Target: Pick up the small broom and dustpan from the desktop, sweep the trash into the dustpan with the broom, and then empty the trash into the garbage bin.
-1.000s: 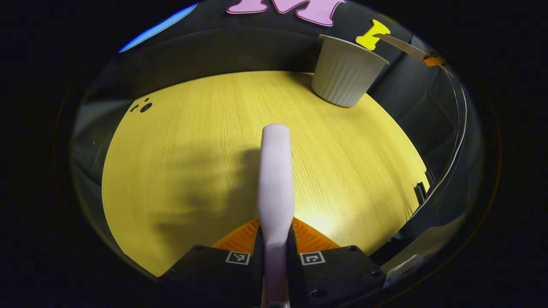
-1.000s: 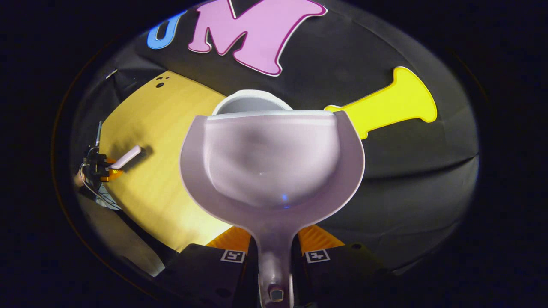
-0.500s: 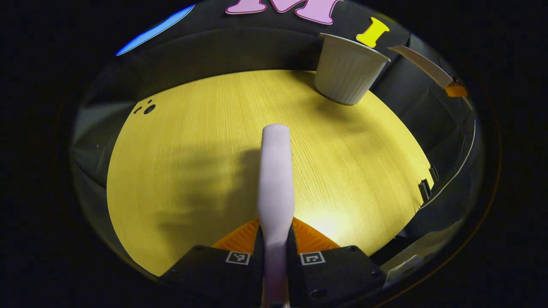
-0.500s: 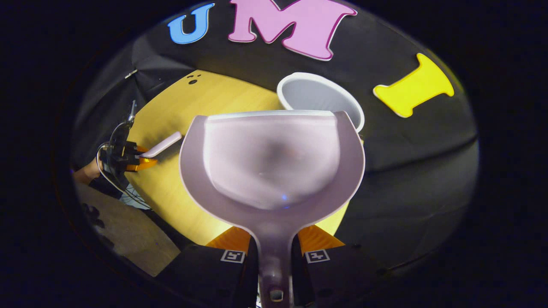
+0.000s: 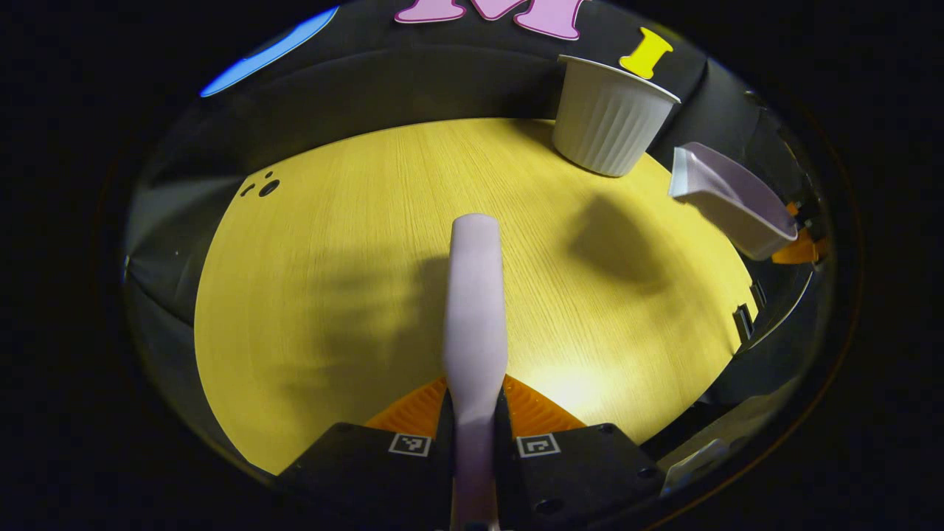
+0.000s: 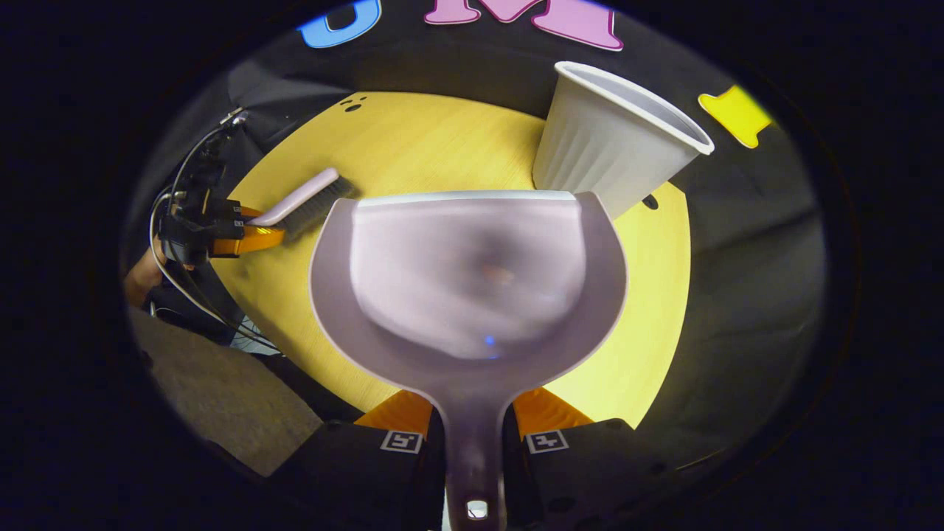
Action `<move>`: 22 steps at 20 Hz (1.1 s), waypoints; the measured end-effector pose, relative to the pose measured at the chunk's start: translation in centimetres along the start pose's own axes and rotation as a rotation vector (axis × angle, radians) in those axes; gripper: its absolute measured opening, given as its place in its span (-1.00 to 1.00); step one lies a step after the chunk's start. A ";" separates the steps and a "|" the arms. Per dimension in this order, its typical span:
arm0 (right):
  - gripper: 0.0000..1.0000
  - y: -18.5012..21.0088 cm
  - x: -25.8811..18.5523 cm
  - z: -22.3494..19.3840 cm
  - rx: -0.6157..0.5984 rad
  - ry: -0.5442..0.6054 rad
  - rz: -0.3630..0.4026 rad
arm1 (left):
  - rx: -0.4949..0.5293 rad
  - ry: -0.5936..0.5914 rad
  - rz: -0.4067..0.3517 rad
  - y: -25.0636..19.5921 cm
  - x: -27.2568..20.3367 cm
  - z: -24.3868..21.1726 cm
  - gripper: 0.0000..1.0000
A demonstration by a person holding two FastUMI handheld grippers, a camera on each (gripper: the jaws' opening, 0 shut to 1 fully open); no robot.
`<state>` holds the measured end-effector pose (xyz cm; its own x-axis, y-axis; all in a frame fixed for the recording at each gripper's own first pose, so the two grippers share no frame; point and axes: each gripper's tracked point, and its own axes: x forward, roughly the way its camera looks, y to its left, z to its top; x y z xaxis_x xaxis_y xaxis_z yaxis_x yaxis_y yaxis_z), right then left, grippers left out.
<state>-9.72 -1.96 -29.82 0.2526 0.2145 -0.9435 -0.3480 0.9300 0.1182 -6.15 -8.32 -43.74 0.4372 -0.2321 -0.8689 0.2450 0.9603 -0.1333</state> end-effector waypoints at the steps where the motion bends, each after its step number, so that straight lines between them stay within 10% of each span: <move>1: -0.28 0.6 0.9 -0.3 0.011 -0.001 0.002 | 0.009 0.000 0.004 0.0 0.0 0.0 -0.44; 22: -0.14 3.0 9.1 -4.3 0.073 0.022 -0.011 | 0.073 0.025 0.119 0.9 0.9 -1.1 -0.40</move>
<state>-12.38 1.50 -39.40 0.2360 0.1978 -0.9514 -0.2783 0.9518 0.1288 -6.49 -7.46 -45.13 0.4455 -0.1126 -0.8881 0.2558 0.9667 0.0057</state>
